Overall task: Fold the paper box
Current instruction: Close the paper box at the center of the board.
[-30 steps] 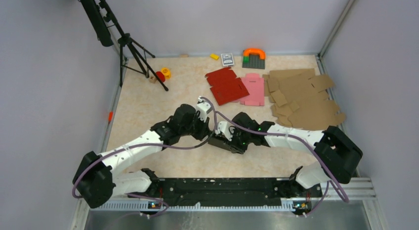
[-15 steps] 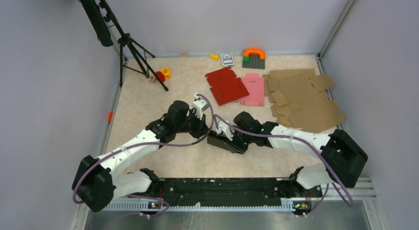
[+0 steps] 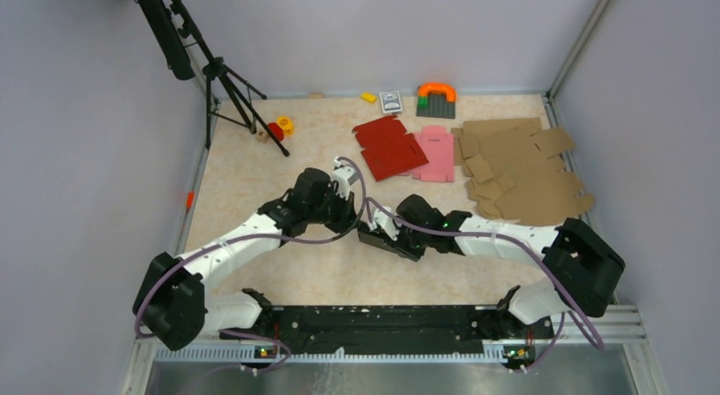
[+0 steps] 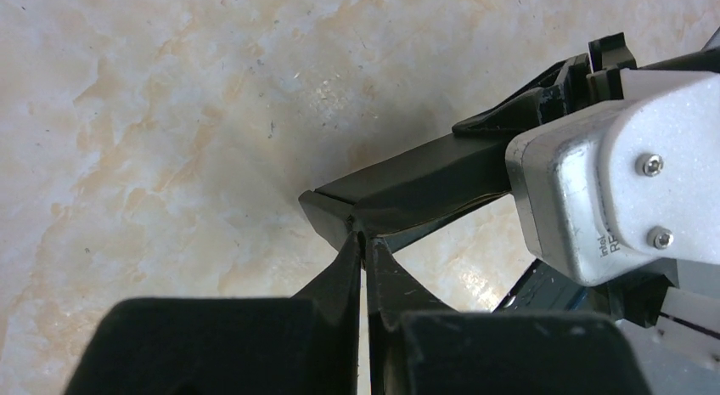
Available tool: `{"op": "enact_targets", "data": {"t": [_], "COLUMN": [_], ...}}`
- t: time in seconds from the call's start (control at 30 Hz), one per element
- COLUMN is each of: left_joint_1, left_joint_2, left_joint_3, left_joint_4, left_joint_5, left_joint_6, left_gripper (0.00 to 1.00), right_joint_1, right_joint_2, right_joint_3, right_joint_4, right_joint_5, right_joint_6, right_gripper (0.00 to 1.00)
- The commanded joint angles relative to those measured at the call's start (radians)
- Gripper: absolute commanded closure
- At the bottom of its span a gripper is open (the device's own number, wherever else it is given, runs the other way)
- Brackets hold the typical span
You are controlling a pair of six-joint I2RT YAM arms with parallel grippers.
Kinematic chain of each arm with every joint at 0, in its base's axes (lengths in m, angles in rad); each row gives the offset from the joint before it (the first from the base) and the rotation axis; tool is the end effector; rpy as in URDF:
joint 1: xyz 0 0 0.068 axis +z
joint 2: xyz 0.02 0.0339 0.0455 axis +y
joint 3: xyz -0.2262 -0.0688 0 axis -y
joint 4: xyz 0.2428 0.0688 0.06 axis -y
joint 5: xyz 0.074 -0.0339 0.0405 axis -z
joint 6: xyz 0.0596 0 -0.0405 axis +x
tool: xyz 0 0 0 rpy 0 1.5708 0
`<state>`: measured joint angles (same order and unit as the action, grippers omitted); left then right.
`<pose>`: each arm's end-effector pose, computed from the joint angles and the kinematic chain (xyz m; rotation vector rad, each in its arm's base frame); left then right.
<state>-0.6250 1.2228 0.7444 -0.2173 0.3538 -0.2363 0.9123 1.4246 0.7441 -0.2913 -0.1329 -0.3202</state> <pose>0.2196 -0.1839 0.1844 0.6473 2.2700 -0.8415 0.1703 0.2330 0.1213 -1.5335 2.0734 0.3964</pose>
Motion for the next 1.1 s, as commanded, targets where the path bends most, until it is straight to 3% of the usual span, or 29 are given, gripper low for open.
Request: {"op": "enact_targets", "data": {"t": [0.0, 0.27, 0.67, 0.8, 1.07], "left_joint_1": [0.004, 0.018, 0.170, 0.173, 0.162], "left_joint_2": [0.029, 0.053, 0.024, 0.044, 0.003], "left_joint_3": [0.045, 0.070, 0.030, 0.057, 0.056], "left_joint_4": [-0.011, -0.019, 0.020, -0.056, -0.118], "left_joint_5": [-0.001, 0.015, 0.337, 0.333, 0.195], "left_joint_6": [-0.049, -0.078, -0.123, -0.099, -0.049], "left_gripper": [1.00, 1.00, 1.00, 1.00, 1.00], "right_joint_1": [0.021, 0.022, 0.019, 0.006, 0.005], "right_joint_2": [0.002, -0.029, -0.046, -0.050, -0.037], "right_joint_3": [0.011, -0.037, -0.075, -0.070, -0.048], "right_joint_4": [0.091, 0.153, 0.176, 0.191, 0.167], "right_joint_5": [0.077, 0.046, -0.009, -0.040, -0.055], "right_joint_6": [0.007, -0.014, -0.028, -0.017, -0.008], "right_gripper": [1.00, 1.00, 1.00, 1.00, 1.00]}}
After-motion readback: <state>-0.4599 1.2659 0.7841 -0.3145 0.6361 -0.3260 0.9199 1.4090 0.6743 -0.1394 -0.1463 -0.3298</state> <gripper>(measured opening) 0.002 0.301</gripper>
